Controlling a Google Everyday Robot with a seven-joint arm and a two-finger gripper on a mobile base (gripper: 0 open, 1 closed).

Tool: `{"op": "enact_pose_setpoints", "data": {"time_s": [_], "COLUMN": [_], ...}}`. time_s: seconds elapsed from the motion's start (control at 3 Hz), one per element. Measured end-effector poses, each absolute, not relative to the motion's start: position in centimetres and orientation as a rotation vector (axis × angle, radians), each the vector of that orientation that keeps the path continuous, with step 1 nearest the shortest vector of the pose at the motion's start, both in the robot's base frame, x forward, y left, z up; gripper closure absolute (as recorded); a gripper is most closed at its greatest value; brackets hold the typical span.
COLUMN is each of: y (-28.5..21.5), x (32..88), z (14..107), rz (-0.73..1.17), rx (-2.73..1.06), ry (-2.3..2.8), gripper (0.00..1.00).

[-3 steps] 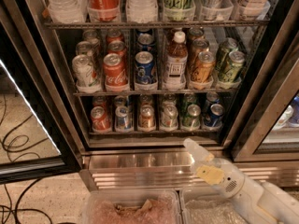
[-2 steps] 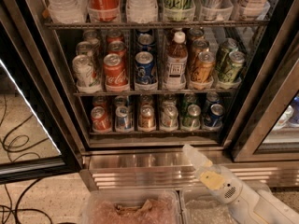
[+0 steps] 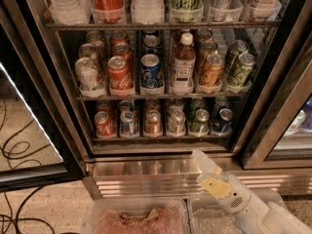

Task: Pick orange can from bottom shelf of fridge

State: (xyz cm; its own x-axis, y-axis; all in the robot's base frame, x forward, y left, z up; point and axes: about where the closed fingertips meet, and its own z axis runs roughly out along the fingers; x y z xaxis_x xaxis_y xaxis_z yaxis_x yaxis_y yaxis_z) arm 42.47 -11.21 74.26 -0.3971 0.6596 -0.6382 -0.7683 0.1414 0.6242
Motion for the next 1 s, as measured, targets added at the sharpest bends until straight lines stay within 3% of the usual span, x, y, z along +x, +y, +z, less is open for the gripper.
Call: {"op": "enact_pose_setpoints", "data": {"time_s": [0.67, 1.0], "y": [-12.1, -11.7], "x": [43.4, 43.6], "z": [74.6, 74.5], "rz": [1.346, 1.290], "rx": [0.196, 0.152], "ry": [1.115, 1.114], "gripper": [0.00, 0.00]}}
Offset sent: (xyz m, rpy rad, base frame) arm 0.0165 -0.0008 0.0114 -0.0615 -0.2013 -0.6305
